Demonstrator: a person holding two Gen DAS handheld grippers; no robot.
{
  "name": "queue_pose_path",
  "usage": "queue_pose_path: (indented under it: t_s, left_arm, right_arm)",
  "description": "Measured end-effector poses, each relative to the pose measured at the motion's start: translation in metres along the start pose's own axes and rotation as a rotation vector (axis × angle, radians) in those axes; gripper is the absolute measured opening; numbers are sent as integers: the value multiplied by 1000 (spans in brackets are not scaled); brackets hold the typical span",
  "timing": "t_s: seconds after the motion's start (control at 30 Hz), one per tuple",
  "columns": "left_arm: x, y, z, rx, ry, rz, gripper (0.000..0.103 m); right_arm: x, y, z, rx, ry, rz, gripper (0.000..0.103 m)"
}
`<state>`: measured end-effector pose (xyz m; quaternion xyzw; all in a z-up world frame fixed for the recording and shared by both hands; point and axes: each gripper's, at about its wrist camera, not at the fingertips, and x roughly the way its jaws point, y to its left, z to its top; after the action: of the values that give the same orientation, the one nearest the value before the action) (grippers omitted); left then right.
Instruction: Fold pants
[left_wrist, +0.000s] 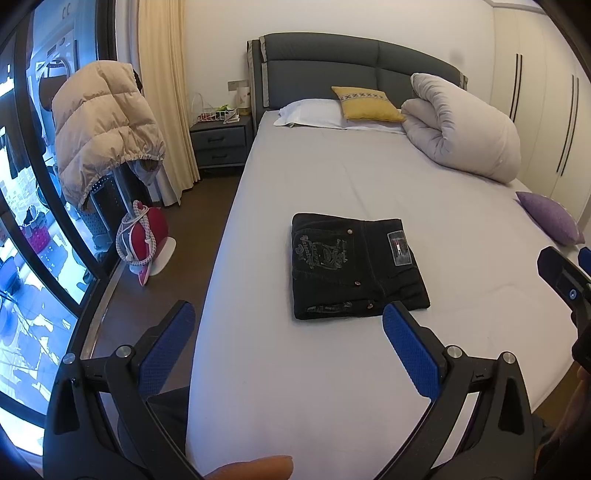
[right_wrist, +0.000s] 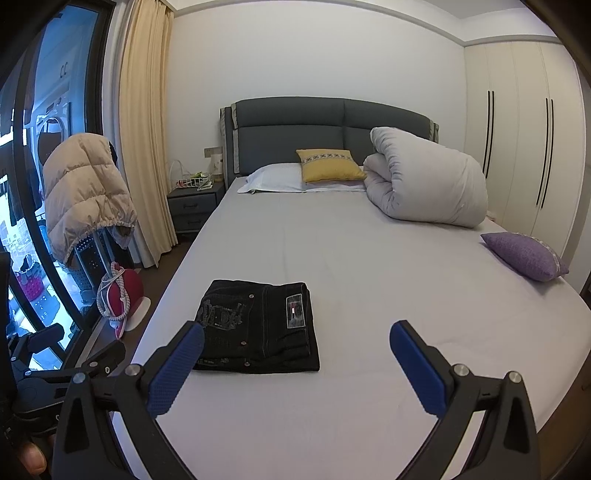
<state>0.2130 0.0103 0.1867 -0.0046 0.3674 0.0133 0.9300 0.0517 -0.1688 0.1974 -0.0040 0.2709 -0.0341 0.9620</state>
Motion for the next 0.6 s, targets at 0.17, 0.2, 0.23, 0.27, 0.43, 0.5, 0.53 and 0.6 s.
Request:
queue_pose_path:
  t_s: [0.17, 0.2, 0.23, 0.27, 0.43, 0.5, 0.53, 0.6]
  left_arm:
    - [1, 0, -1, 0, 5, 0, 103]
    - [1, 0, -1, 1, 5, -1, 103]
    - [1, 0, 0, 1, 5, -1, 103]
    - [1, 0, 0, 1, 5, 0, 103]
    - [1, 0, 0, 0, 5, 0, 103]
    - [2, 0, 0, 0, 6, -2, 103]
    - [1, 0, 0, 1, 7, -2, 103]
    - [1, -1, -1, 1, 12, -5, 103]
  right_arm:
    - [0, -1, -1, 1, 1, 0, 103]
    - [0, -1, -2, 1, 1, 0, 103]
    - [0, -1, -1, -1, 0, 0, 103]
    - [0, -1, -1, -1, 1, 0, 103]
    - [0, -1, -1, -1, 3, 0, 103]
    - [0, -2, -4, -3, 5, 2, 103]
    - [0, -2, -4, -3, 4, 2, 103]
    - [0, -2, -4, -2, 5, 3, 103]
